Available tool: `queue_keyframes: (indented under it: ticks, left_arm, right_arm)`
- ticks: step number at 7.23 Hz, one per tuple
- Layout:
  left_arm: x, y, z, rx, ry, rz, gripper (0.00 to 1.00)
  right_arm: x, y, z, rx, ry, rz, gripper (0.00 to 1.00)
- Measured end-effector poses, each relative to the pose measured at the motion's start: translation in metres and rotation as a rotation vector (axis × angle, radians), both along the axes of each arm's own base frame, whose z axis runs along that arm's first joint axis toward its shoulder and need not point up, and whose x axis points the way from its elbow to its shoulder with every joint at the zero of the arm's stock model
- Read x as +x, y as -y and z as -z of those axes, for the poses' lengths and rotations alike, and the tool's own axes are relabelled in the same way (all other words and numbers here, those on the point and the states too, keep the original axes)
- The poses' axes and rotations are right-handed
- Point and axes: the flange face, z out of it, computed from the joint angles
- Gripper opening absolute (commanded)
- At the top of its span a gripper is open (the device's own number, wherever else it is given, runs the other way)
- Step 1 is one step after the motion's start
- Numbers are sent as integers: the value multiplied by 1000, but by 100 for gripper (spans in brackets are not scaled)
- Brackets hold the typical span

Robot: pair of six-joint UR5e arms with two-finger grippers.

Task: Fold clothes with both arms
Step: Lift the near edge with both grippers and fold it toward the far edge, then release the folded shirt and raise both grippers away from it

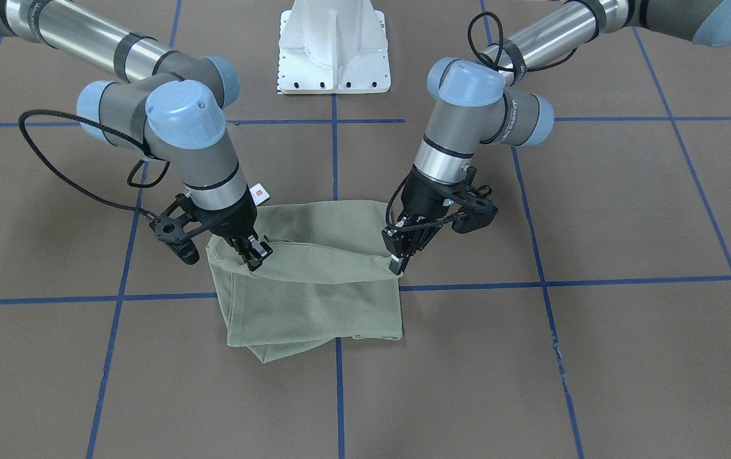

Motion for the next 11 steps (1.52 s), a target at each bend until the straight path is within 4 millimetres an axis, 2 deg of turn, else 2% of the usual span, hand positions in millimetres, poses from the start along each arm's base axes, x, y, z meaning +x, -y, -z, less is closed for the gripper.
queue_keyframes:
  ticks: [1,2,3,4,5,6,7,8,9,11]
  left_arm:
    - [12,28,-17,23,22,11,58]
    - [16,57,-36,63,64,18,58]
    - [12,74,-47,97,96,21,58]
    - [8,81,-53,113,113,21,57]
    - [5,84,-56,121,118,20,56]
    - [0,84,-57,135,123,15,55]
    - [-11,78,-61,164,132,-9,55]
    - [-33,69,-69,204,142,-73,55]
    - [-69,64,-84,249,155,-158,55]
    - [-164,57,-126,371,213,-317,55]
  right_arm:
    - [-8,28,-21,59,-20,64,100]
    - [-14,60,-39,170,-73,169,100]
    - [-5,92,-50,270,-124,260,100]
    - [20,118,-58,332,-153,313,100]
    - [46,135,-66,365,-162,348,100]
    - [67,145,-74,378,-153,373,100]
    - [84,145,-83,382,-140,384,100]
    - [109,141,-96,378,-124,381,100]
    - [146,141,-114,365,-103,377,100]
    - [242,143,-171,396,-81,421,100]
